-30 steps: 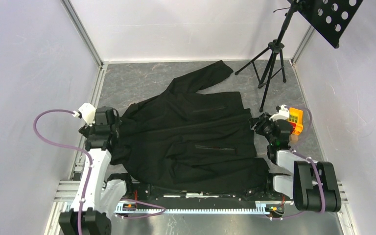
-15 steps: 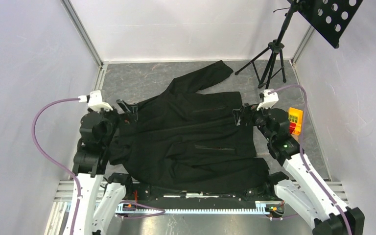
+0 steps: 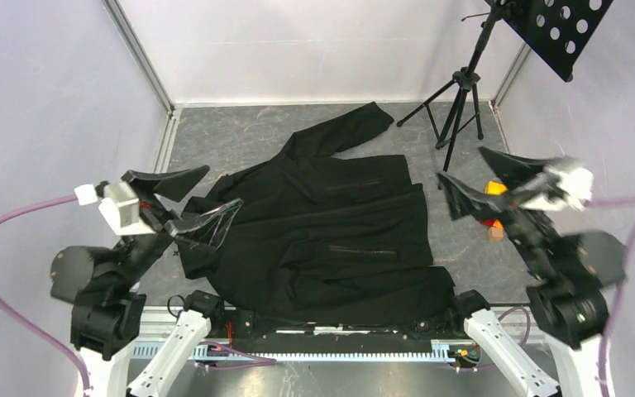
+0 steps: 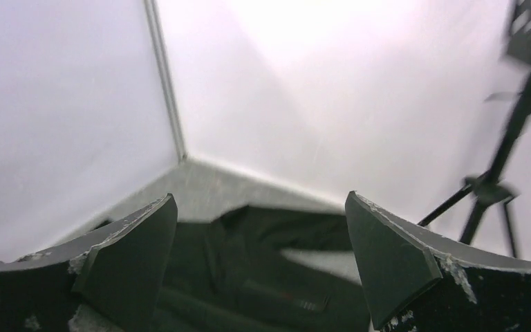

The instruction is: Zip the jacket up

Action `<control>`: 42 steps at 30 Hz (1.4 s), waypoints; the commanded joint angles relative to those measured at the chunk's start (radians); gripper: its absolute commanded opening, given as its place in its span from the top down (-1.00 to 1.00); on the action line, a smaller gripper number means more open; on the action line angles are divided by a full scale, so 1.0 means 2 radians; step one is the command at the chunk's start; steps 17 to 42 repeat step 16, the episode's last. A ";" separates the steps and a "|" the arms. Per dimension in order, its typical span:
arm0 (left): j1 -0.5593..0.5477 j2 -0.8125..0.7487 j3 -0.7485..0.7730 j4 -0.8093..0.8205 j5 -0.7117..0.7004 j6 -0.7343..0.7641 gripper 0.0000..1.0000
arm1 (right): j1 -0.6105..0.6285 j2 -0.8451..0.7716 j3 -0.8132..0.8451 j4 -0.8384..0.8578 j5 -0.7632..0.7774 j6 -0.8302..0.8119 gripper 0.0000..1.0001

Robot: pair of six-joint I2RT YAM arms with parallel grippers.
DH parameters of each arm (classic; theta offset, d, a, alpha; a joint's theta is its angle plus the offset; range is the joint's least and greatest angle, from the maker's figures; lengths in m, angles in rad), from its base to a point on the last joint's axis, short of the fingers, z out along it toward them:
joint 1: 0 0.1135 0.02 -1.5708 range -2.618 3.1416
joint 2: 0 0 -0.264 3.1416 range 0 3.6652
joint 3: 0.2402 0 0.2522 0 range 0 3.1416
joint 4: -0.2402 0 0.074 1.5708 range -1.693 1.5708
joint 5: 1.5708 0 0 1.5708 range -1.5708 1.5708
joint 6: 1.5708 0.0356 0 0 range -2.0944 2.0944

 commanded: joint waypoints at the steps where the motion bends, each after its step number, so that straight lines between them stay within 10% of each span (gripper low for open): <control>1: -0.004 0.004 0.050 0.040 0.035 -0.024 -0.99 | 0.001 -0.050 0.031 -0.017 0.082 -0.032 -0.96; 9: -0.004 -0.029 0.044 0.102 -0.030 -0.061 -0.99 | 0.001 -0.121 0.004 -0.006 0.179 -0.047 -0.96; 42: -0.004 -0.027 0.034 0.105 -0.057 -0.078 -0.99 | 0.002 -0.138 -0.030 0.025 0.169 -0.043 -0.96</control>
